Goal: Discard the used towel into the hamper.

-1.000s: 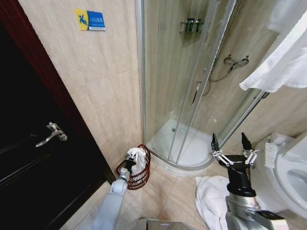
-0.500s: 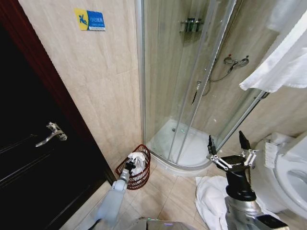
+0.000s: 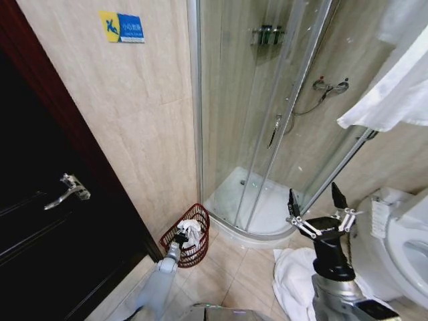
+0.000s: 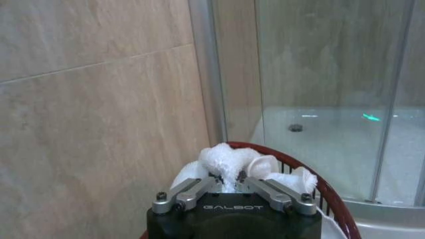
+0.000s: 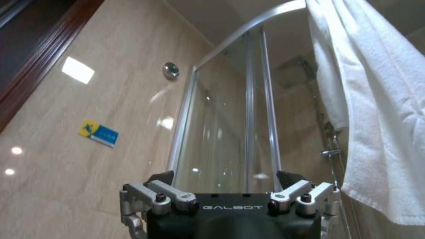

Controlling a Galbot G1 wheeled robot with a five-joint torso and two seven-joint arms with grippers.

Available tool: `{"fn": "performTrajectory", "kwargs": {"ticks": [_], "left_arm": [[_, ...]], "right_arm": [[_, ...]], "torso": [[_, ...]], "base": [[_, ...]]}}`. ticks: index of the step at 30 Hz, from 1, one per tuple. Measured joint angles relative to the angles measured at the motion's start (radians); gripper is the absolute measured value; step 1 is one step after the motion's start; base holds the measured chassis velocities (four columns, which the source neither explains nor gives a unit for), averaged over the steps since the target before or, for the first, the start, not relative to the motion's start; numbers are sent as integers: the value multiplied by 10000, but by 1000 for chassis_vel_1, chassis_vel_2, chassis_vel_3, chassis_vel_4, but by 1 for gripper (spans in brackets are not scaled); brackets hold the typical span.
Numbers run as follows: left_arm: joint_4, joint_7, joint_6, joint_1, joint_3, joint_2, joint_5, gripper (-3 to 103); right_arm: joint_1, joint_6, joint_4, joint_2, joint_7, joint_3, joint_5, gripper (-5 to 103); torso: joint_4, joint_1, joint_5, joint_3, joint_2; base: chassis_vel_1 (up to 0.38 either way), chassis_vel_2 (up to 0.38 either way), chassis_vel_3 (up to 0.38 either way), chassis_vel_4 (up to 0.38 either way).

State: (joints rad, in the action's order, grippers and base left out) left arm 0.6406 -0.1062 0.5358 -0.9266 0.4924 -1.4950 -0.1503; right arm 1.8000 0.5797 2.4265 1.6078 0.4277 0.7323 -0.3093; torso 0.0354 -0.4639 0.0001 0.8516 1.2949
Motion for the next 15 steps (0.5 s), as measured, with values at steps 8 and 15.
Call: {"fn": "performTrajectory", "kwargs": {"ticks": [8, 15], "left_arm": [[-768, 127, 57, 533, -68, -380, -250, 6], [-1212, 480, 50, 953, -140, -568, -560, 6]], "right_arm": [[76, 14, 38, 3, -102, 67, 190, 100], [126, 139, 31, 6, -151, 96, 211, 100]], "torso": [[-2, 0, -2, 0, 0], [0, 2, 0, 0, 0]], "base": [[-20, 19, 22, -20], [-28, 20, 22, -31]]}}
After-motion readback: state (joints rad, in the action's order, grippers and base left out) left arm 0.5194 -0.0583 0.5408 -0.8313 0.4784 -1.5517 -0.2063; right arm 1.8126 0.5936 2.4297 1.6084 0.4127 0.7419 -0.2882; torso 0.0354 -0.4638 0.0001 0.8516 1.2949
